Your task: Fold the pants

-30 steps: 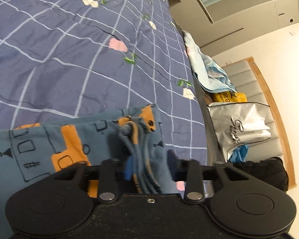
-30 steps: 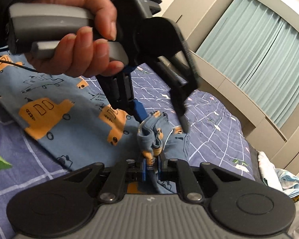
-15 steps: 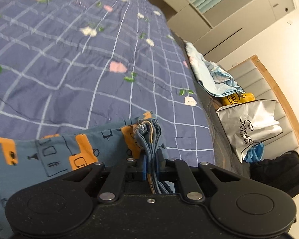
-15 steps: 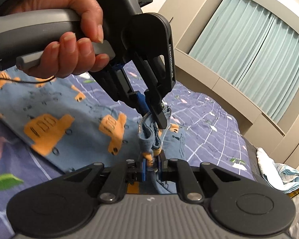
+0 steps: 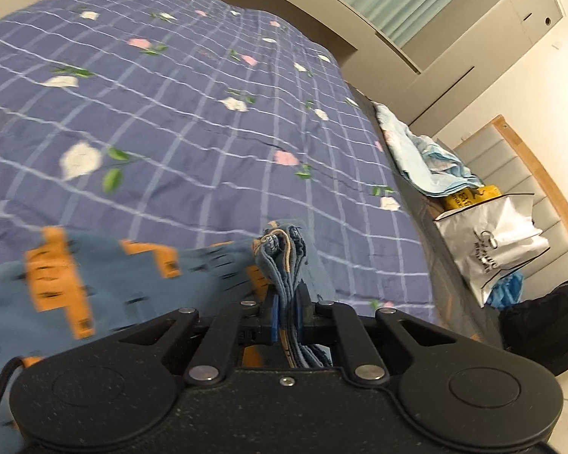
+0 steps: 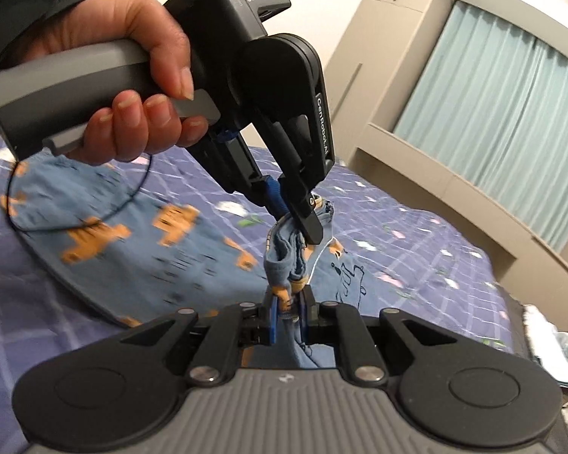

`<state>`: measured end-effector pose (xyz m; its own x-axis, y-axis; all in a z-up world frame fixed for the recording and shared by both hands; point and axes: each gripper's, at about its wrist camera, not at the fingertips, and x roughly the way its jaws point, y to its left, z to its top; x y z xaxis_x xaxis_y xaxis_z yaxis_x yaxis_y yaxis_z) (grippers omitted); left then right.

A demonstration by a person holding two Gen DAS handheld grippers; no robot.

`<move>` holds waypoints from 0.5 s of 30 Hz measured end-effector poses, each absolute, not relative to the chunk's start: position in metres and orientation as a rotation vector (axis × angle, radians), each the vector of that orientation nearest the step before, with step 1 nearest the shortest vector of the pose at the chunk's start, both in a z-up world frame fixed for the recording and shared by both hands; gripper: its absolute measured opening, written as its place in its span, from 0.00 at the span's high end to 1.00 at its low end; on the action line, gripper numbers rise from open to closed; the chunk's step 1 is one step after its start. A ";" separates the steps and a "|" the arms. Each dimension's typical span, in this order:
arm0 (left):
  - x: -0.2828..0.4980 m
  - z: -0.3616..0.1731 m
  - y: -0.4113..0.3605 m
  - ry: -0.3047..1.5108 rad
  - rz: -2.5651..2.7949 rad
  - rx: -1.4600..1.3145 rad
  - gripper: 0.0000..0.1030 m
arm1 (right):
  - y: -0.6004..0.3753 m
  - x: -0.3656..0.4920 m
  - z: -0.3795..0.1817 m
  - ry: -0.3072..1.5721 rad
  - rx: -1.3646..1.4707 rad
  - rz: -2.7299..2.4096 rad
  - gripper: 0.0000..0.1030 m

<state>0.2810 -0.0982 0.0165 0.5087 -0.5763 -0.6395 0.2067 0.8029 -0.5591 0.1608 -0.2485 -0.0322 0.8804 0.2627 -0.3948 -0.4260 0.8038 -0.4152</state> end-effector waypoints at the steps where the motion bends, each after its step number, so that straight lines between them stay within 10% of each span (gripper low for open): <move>1: 0.277 0.016 -0.090 0.924 -0.483 -0.446 0.92 | -0.242 0.158 -0.032 0.334 -0.511 0.394 0.88; 15: 0.240 -0.014 -0.005 0.932 -0.383 -0.478 0.92 | -0.164 0.150 -0.048 0.412 -0.544 0.566 0.88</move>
<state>0.2398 -0.0046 -0.0143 0.5428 -0.5087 -0.6683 0.1074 0.8312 -0.5455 0.1495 -0.1641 -0.0476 0.7702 0.3900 -0.5046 -0.6000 0.7112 -0.3663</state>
